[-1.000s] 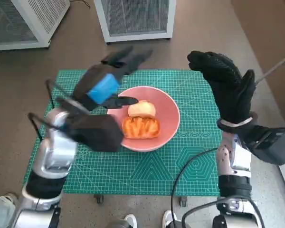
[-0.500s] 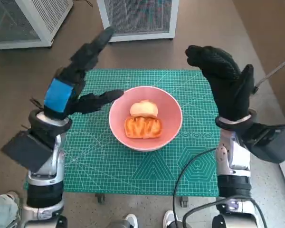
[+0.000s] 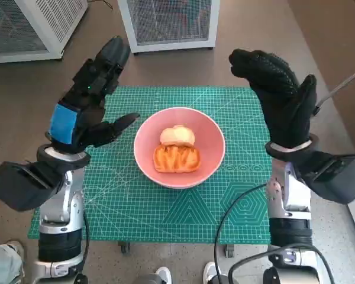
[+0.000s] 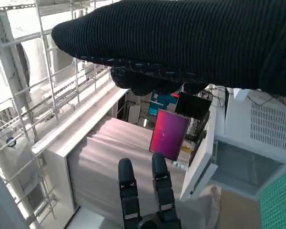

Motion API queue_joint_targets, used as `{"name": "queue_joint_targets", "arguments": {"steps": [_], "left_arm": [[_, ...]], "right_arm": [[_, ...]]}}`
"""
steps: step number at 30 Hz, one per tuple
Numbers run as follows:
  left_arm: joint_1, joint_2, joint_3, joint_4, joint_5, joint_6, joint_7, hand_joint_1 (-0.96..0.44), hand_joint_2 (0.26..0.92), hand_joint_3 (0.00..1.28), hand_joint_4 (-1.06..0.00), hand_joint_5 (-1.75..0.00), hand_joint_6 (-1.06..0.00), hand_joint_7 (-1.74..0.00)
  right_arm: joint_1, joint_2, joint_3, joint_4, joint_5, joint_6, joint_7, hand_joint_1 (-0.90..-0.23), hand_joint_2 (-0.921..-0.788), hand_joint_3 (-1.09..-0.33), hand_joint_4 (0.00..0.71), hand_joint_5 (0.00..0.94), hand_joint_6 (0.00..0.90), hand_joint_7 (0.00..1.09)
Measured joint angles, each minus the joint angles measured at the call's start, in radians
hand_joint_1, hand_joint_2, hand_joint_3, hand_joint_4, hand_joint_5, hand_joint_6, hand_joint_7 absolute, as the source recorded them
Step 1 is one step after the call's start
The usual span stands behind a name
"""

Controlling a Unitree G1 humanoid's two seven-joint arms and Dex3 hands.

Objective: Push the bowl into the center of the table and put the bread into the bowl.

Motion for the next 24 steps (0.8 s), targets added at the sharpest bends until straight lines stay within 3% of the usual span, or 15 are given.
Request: {"name": "queue_joint_targets", "arguments": {"steps": [10, 24], "left_arm": [[0.0, 0.012, 0.005, 0.006, 0.006, -0.015, -0.013, -0.59, 0.921, 0.29, -0.23, -0.01, -0.31, -0.02], [-0.001, 0.015, 0.004, 0.032, 0.032, -0.041, -0.011, -0.62, 0.921, 0.31, -0.23, -0.01, -0.3, -0.02]], "right_arm": [[-0.026, -0.006, 0.005, 0.002, -0.031, -0.007, -0.009, -0.688, -0.921, -0.671, 0.222, 0.003, 0.185, 0.3], [-0.046, -0.018, 0.006, 0.043, -0.05, -0.039, -0.012, -0.686, -0.921, -0.667, 0.222, 0.002, 0.178, 0.31]]}}
